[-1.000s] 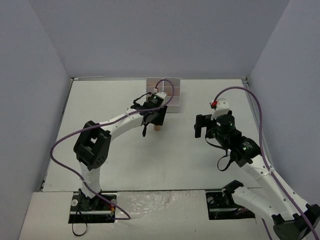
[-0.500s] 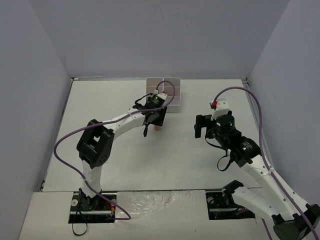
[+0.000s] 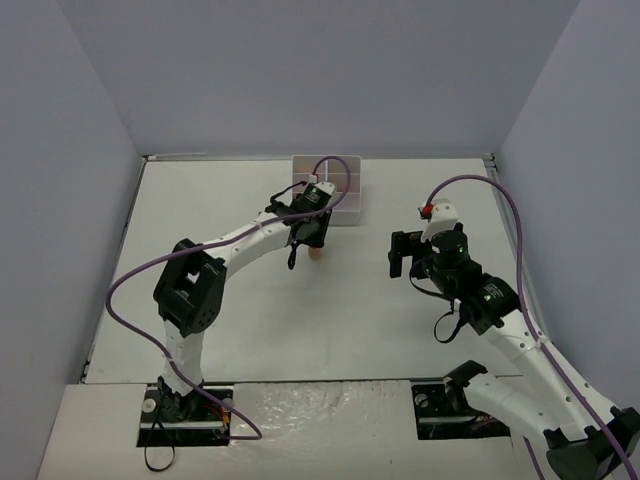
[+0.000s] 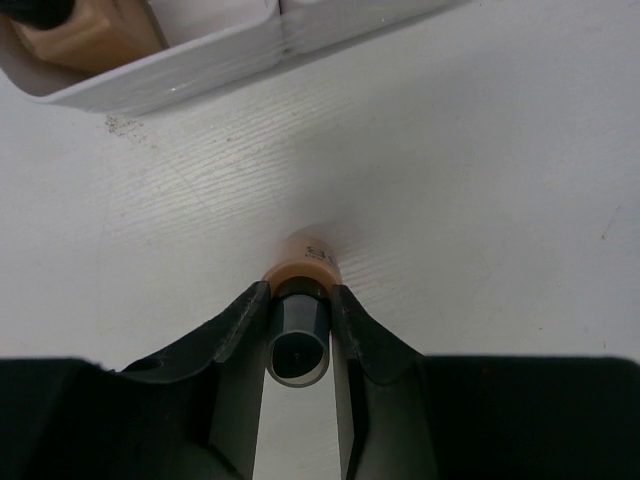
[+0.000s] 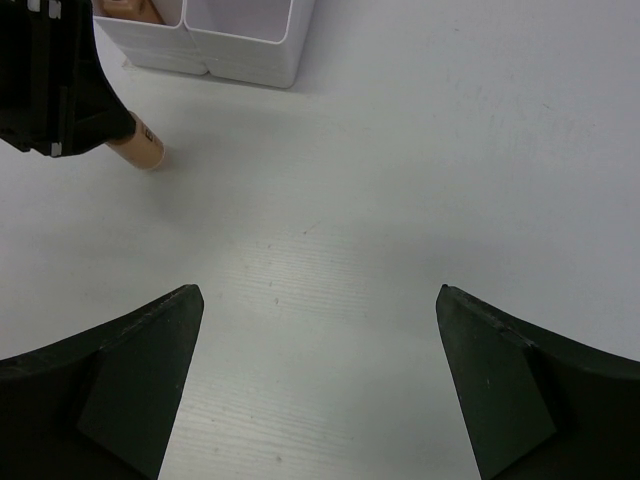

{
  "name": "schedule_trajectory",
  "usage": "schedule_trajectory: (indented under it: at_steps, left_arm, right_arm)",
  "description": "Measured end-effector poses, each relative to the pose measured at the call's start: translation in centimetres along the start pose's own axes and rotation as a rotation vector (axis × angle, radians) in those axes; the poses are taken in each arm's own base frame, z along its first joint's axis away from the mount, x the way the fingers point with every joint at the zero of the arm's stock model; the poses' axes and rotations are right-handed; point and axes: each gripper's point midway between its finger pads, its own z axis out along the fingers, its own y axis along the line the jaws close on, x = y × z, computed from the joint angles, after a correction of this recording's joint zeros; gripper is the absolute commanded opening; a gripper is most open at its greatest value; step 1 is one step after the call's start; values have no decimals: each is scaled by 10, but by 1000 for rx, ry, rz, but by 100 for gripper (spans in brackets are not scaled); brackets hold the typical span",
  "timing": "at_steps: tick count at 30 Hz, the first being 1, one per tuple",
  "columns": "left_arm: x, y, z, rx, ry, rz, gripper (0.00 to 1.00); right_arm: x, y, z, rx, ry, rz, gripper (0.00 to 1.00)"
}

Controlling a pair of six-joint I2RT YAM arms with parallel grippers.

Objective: Organize the makeup

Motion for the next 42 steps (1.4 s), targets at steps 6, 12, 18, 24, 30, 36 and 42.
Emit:
schedule_trajectory:
  at_steps: [6, 12, 18, 24, 30, 36, 42]
  left_arm:
    - [-54, -2, -28, -21, -106, -35, 0]
    - [-113, 6, -59, -26, -246, -93, 0]
    - [-152, 26, -69, -53, -325, -139, 0]
    - [-153, 39, -31, -81, -297, -151, 0]
    - [-143, 41, 2, -100, -251, -159, 0]
    - [-144, 41, 3, -98, -256, -193, 0]
    - [-142, 42, 5, -107, -260, -215, 0]
  right_arm:
    - [0, 0, 0, 0, 0, 5, 100]
    - [0, 1, 0, 0, 0, 17, 100]
    - [0, 1, 0, 1, 0, 21, 100]
    - [0, 0, 0, 4, -1, 22, 100]
    - [1, 0, 0, 6, 2, 21, 100]
    - [4, -1, 2, 8, 11, 21, 100]
    - [7, -1, 4, 11, 21, 19, 100]
